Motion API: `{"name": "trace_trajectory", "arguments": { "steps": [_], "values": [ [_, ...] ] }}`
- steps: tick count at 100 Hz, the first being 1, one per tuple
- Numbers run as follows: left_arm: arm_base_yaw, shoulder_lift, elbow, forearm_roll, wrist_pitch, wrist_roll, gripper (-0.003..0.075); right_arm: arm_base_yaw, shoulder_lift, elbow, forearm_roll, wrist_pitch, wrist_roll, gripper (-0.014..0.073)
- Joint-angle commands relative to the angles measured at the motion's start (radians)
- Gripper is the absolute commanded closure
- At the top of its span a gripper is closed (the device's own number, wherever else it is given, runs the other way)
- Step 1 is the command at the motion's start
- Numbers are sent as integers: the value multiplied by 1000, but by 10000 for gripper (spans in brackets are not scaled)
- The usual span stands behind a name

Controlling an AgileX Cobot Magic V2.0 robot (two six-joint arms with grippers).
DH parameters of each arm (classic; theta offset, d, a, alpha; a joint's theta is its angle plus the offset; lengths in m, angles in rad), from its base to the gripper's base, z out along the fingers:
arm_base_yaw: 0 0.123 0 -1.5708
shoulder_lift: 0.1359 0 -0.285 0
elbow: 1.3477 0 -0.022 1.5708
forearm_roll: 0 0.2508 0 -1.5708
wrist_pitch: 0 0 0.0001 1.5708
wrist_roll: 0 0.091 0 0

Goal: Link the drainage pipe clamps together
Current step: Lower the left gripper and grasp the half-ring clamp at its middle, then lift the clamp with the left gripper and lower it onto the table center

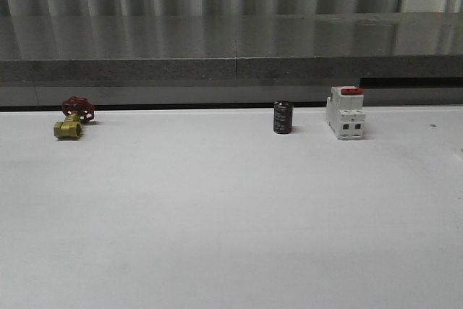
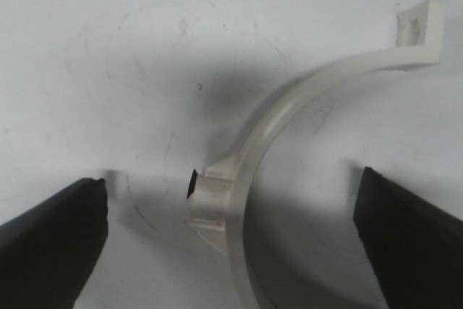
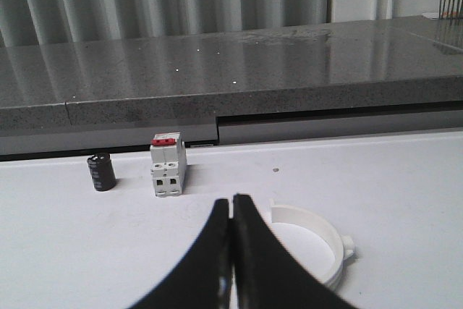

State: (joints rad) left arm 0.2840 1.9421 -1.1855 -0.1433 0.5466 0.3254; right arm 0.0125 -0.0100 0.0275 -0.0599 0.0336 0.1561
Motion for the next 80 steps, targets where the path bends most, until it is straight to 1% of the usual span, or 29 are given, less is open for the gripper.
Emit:
{"name": "trace_trajectory", "arguments": {
  "steps": [1,7,12,15,17,22,24,25,26,29,35,39,46,61,75,80],
  "values": [
    [1,-47,-28,-6,-31,5,95,-6,-14,-17,-5,-83,-3,661],
    [1,-47,-28,-6,-29,5,148,-6,-14,-17,-5,-83,-3,661],
    [1,-47,-28,-6,-25,5,214,-6,-14,-17,-5,-83,-3,661],
    [1,-47,-28,-6,-24,5,274,-6,-14,-17,-5,-83,-3,661],
    [1,-47,-28,-6,-24,5,300,-6,-14,-17,-5,-83,-3,661],
    [1,-47,-28,-6,-23,5,414,-6,-14,-17,-5,-83,-3,661],
    [1,-47,-28,-6,-23,5,443,-6,-14,-17,-5,-83,-3,661],
    [1,-47,-28,-6,-23,5,487,-6,-14,-17,-5,-83,-3,661],
    [1,-47,-28,-6,-23,5,487,-6,-14,-17,-5,-83,-3,661],
    [1,-47,-28,-6,-20,5,558,-6,-14,-17,-5,-83,-3,661],
    [1,-47,-28,-6,-20,5,660,-6,-14,-17,-5,-83,-3,661],
    [1,-47,-28,-6,-16,5,707,-6,-14,-17,-5,-83,-3,661],
    [1,-50,-28,-10,-9,5,742,-6,-14,-17,-5,-83,-3,661],
    [-13,-88,-28,-58,31,5,741,-6,-14,-17,-5,-83,-3,661],
    [-70,-176,-28,-128,90,3,741,-6,-14,-17,-5,-83,-3,661],
    [-99,-213,-28,-148,112,-18,741,-6,-14,-17,-5,-83,-3,661]
  ]
}}
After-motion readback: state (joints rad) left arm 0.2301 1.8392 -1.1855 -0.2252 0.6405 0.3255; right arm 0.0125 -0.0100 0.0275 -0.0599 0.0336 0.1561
